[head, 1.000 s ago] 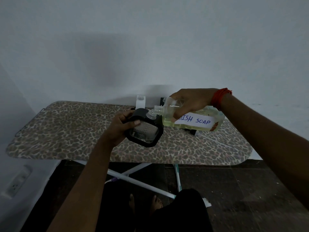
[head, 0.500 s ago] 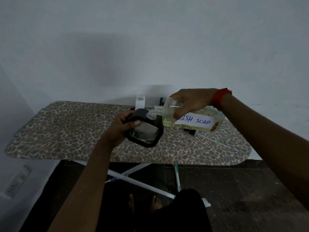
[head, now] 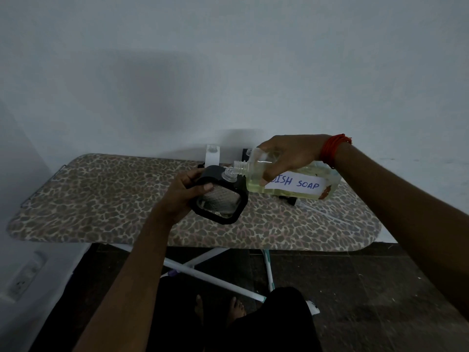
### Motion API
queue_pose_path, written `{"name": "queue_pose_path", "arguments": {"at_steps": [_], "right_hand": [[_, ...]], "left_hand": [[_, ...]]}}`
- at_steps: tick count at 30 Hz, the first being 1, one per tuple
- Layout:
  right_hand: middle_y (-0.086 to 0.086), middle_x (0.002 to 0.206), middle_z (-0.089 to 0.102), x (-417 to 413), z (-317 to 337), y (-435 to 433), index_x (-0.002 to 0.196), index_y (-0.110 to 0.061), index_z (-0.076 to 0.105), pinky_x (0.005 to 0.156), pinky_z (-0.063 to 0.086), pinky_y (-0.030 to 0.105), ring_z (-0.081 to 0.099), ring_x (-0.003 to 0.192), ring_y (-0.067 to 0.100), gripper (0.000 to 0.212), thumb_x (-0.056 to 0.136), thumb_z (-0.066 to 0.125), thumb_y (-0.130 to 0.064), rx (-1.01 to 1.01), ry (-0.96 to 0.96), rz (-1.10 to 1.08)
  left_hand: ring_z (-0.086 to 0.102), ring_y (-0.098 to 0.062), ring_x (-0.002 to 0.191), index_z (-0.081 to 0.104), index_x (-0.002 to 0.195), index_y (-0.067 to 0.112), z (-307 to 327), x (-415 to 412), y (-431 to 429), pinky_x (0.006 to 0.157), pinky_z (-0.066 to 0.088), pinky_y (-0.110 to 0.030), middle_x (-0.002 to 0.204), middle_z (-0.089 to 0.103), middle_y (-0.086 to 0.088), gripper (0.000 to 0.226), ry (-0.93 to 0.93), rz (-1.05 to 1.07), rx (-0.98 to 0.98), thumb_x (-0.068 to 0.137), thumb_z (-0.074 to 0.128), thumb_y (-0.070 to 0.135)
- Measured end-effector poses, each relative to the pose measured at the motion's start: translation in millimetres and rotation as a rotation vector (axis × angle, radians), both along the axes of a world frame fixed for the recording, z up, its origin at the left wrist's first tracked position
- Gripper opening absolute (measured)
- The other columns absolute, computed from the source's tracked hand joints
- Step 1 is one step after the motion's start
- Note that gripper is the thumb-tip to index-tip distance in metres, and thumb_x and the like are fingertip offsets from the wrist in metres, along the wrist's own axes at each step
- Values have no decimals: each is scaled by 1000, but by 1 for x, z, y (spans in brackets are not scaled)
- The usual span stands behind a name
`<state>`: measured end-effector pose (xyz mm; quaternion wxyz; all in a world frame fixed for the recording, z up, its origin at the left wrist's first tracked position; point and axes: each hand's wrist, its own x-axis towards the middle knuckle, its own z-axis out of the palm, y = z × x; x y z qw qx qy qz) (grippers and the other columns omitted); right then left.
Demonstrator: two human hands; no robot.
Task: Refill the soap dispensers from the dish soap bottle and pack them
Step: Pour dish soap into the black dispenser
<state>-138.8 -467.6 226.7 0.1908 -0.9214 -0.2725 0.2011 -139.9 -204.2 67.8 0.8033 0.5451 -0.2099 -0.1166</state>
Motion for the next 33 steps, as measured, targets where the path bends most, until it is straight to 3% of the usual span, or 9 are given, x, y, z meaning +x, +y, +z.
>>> {"name": "queue_pose_path", "arguments": {"at_steps": [3, 8, 12, 16, 21, 25, 29, 33], "right_hand": [[4, 96, 72, -1, 0, 0, 102, -27, 70, 76, 54, 40, 67, 86, 25, 50, 64, 77, -58, -9, -2, 6], [1, 95, 71, 0, 1, -3, 98, -30, 70, 77, 51, 35, 65, 82, 19, 23, 79, 82, -35, -8, 9, 2], [0, 97, 72, -2, 2, 0, 97, -35, 70, 79, 54, 39, 67, 88, 24, 40, 64, 77, -56, -5, 13, 22], [4, 98, 71, -1, 2, -1, 101, -34, 70, 81, 54, 46, 66, 89, 28, 47, 62, 75, -61, -9, 5, 28], [9, 95, 70, -1, 2, -1, 104, -28, 70, 74, 51, 41, 64, 78, 23, 41, 71, 80, -51, -10, -5, 25], [11, 97, 70, 0, 2, -2, 104, -27, 70, 77, 54, 45, 66, 83, 28, 43, 70, 79, -53, -14, -16, 2], [7, 95, 70, 0, 3, -1, 104, -26, 71, 73, 51, 36, 63, 76, 17, 34, 76, 82, -42, -12, -2, -6], [11, 100, 70, 0, 3, 1, 101, -30, 71, 81, 54, 48, 66, 90, 32, 41, 68, 79, -54, -22, -13, -4]], "left_hand": [[68, -25, 98, 72, 111, 16, 1, -1, 0, 81, 55, -33, 105, 72, -8, 59, 3, -4, 1, 59, 91, 36], [68, -25, 100, 72, 112, 15, 0, -1, -1, 81, 55, -34, 106, 72, -9, 60, 12, 0, -4, 59, 92, 35], [68, -25, 100, 72, 111, 16, 0, -1, -1, 82, 55, -33, 106, 72, -9, 59, 11, -11, -8, 59, 92, 35], [69, -22, 97, 74, 109, 18, 3, -2, -1, 79, 56, -31, 104, 73, -6, 58, 12, -17, -4, 57, 92, 36], [68, -23, 99, 74, 109, 19, 4, -1, -1, 81, 56, -33, 105, 73, -6, 57, 4, -13, 4, 58, 92, 37], [67, -25, 101, 71, 114, 14, 2, 1, 0, 83, 56, -33, 107, 72, -9, 61, -2, -10, -2, 60, 91, 35], [66, -28, 104, 65, 119, 9, 0, 4, 1, 84, 55, -35, 111, 70, -11, 69, 8, -11, 3, 60, 91, 34], [65, -29, 104, 62, 122, 5, -2, 5, 2, 85, 55, -36, 111, 70, -12, 73, 7, -9, 2, 61, 91, 34]]}}
